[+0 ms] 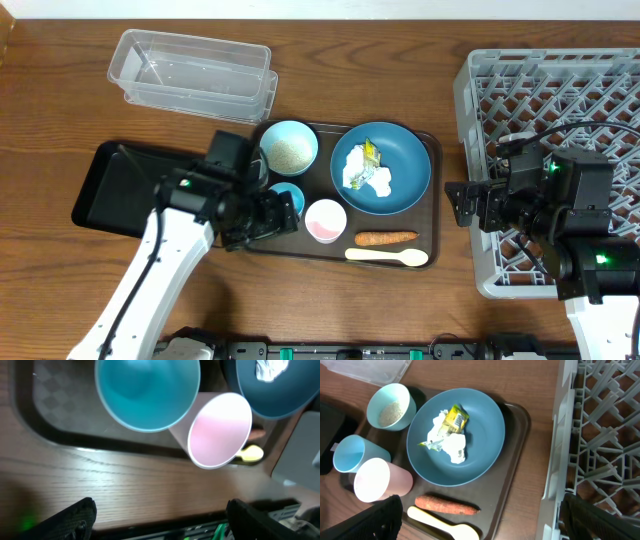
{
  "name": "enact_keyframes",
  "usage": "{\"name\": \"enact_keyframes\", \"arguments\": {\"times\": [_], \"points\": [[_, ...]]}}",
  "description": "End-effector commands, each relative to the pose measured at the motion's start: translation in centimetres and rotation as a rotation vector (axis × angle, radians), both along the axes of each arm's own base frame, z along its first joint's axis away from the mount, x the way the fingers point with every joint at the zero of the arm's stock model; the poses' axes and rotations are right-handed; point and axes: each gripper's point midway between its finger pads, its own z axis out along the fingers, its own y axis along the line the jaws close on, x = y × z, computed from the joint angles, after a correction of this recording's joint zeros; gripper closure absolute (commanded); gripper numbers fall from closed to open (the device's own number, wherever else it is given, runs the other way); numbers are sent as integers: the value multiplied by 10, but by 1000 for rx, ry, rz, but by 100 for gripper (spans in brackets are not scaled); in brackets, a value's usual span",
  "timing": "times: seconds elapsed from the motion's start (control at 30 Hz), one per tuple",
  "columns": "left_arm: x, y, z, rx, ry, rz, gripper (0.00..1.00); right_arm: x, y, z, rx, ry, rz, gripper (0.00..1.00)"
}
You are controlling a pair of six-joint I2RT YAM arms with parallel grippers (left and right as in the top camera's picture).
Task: Sort waste into correct bins and load items into the dishwasher rack
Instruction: 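Grasp the pink-lined white cup with the left gripper and lift it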
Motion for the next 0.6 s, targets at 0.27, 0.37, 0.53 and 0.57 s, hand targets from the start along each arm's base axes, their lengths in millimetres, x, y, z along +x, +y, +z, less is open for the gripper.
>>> {"name": "enact_keyframes", "arguments": {"times": [0.27, 0.37, 0.53, 0.57], "points": [[14, -16, -37, 134, 87, 141, 15, 1, 0, 9, 3, -21, 7, 1], [18, -19, -46, 157, 93, 161, 17, 1, 0, 9, 3, -21, 7, 1], [23, -30, -55, 155, 88, 145, 25, 1, 0, 9, 2, -21, 8, 1], [23, -32, -57, 158, 86, 137, 25, 1, 0, 9, 2, -21, 8, 1]]}}
